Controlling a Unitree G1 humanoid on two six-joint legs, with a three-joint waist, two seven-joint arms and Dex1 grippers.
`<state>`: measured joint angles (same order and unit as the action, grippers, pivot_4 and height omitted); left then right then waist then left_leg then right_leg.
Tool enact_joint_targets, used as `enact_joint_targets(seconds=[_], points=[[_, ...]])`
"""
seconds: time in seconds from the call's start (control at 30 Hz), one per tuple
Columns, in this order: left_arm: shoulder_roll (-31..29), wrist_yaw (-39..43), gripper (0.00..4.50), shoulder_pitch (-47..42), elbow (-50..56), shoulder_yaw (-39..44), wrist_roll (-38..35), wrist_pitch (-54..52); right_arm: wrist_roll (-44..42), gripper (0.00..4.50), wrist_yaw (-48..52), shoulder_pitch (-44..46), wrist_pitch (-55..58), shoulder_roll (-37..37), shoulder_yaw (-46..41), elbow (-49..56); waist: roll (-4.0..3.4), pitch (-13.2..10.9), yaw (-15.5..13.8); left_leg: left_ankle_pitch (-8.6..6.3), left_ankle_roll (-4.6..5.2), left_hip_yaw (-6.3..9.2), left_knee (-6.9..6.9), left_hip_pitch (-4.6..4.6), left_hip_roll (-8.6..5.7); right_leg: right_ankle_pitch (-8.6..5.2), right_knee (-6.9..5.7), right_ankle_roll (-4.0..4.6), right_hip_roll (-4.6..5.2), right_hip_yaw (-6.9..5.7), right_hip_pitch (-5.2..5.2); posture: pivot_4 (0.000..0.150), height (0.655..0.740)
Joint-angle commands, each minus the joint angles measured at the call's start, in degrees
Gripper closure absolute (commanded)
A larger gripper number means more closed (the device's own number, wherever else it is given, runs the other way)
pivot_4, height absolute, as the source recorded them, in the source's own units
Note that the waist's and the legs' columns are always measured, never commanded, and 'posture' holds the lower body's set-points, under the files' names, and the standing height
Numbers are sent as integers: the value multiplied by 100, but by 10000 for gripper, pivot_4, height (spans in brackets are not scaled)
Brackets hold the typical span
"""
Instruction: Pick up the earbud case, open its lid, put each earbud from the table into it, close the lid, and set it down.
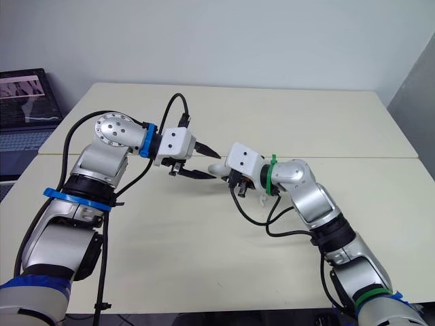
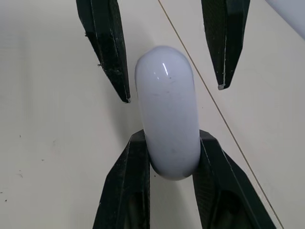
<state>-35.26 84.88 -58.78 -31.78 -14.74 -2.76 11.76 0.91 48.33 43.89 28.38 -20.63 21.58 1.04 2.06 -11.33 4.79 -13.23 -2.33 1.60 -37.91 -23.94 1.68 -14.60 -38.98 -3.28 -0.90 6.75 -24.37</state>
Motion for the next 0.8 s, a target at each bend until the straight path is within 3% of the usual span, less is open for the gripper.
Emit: enact_joint_targets(seconds=[0.03,0.23,0.33,0.47,0.67,0.8], points=[[-26,-32,18747,-89,36,58,34,108,-82,36988,-38,209,12,53,-164,278,0,0,0,0,0,0,0,0,0,0,0,0,0,0,0,1500,7400],[36,-42,18747,-76,90,80,-20,6,-90,36988,-32,205,70,81,-176,337,0,0,0,0,0,0,-1,0,0,0,0,0,0,0,0,1500,7400],[43,-15,25119,-34,128,91,-58,-1,-110,36988,-39,197,120,113,-172,389,0,0,0,0,0,1,0,0,0,0,0,0,0,0,0,1500,7400],[41,1,37595,4,196,111,-87,-26,-122,36988,-52,189,147,129,-158,453,0,0,0,0,0,0,0,0,0,0,0,0,0,0,0,1500,7400],[88,-54,37704,-92,122,135,-88,-76,-143,36988,-82,245,137,165,-207,365,0,0,0,0,0,1,0,0,0,0,0,0,0,-1,0,1500,7400],[69,-114,37704,-48,75,268,-219,-367,-152,23415,-131,151,97,70,-355,263,0,0,1,0,0,1,0,0,0,0,-1,0,0,-1,0,1500,7400]])
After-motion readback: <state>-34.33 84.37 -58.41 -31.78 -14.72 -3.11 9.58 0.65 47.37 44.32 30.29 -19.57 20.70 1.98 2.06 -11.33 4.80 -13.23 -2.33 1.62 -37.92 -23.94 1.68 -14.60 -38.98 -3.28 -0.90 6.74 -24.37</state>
